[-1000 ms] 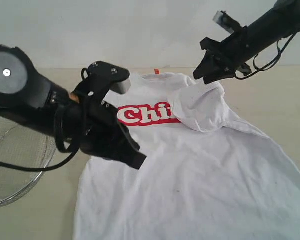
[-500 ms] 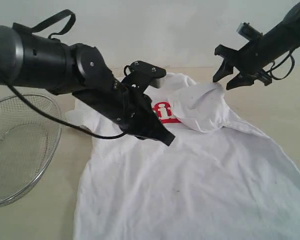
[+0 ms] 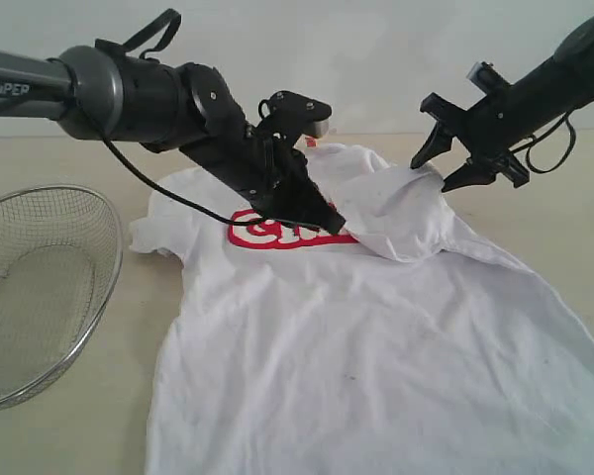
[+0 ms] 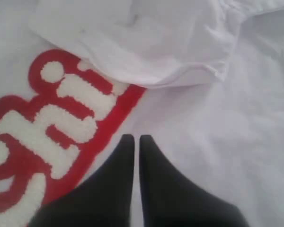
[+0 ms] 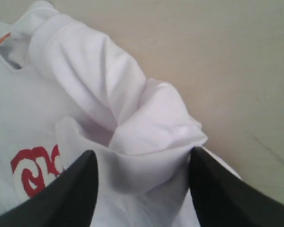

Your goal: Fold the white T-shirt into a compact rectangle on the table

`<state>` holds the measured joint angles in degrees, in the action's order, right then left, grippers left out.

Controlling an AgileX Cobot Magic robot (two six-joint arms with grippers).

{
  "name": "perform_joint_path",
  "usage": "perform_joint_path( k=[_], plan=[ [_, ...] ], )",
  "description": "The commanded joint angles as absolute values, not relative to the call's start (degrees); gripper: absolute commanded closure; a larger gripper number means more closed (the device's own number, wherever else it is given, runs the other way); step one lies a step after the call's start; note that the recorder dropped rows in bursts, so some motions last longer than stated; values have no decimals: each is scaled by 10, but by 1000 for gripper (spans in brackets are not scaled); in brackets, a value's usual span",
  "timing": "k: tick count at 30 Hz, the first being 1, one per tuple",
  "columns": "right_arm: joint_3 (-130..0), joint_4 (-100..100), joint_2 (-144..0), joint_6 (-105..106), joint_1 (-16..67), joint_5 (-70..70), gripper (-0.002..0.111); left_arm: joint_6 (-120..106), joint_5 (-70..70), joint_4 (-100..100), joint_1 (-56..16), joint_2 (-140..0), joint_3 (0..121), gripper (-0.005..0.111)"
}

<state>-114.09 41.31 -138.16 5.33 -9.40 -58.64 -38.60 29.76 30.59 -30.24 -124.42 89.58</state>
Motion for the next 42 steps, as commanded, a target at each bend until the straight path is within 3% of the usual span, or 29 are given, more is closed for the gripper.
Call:
perform_joint_path(
  k=[1,5,11,14,31,36,39,42],
  plan=[
    [-1143,431,-1378,47,-95,-580,57,-437,307,307,-295,-1274,921,102],
    [-1143,433,-1378,47,-90,-562,58,-442,297,307,-295,-1298,949,102],
    [-1143,433,-1378,51,-90,-542,79,-445,300,328,-293,-1325,984,102],
    [-1143,433,-1378,51,-89,-532,84,-452,293,341,-293,-1325,985,102],
    [-1143,408,-1378,59,-81,-499,83,-460,358,325,-292,-1327,985,102],
    [-1143,408,-1378,66,-81,-491,71,-411,401,249,-292,-1343,984,102],
    [-1143,408,-1378,75,-81,-484,82,-411,425,250,-292,-1363,984,102],
    [-1143,408,-1378,89,-81,-474,108,-413,449,250,-292,-1378,984,102]
  ],
)
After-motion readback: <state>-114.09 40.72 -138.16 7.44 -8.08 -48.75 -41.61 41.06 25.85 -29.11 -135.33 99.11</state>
